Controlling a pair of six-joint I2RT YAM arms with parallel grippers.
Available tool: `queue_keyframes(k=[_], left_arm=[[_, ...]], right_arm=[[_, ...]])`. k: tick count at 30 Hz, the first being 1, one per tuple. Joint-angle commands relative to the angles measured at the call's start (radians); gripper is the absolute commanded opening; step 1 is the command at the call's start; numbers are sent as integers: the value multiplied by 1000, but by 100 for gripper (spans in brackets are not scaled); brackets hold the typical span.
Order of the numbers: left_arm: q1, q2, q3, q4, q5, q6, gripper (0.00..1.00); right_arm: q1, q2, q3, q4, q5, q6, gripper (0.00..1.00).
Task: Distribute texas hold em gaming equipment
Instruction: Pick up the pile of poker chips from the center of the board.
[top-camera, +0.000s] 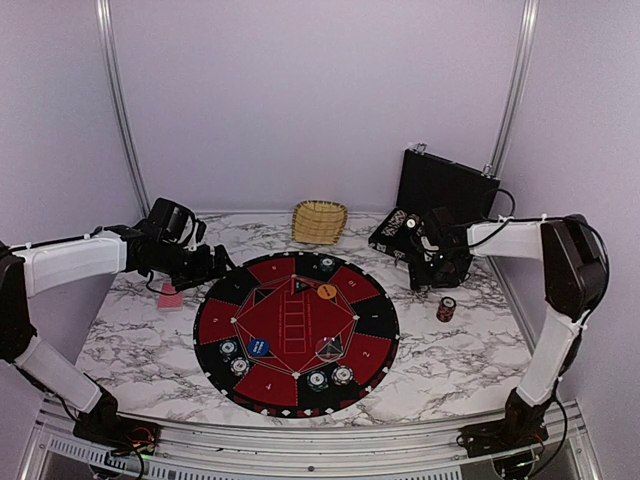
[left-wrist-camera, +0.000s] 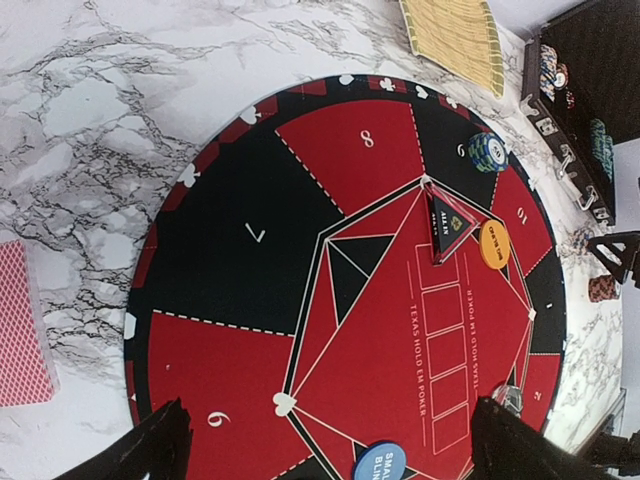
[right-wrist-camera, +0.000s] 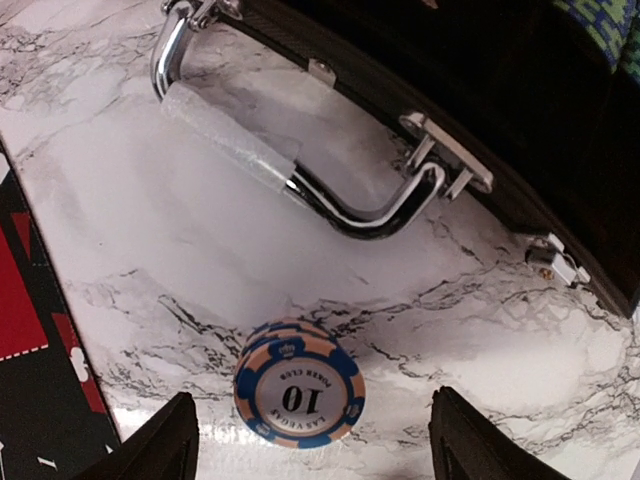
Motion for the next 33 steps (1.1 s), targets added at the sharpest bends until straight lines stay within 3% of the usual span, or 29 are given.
queue_keyframes(k=[1,11,33], left_arm=[[-3,-18,3,-22,-13,7,99],[-2,-18,1,-25,-18,8,99],[-2,-21,-1,-26,-17,4,99]], right_arm=[[-17,46,77,16,-9,-28,78],[-17,121,104,7,-9,-41,75],[-17,97,39,15,-26,-29,66]])
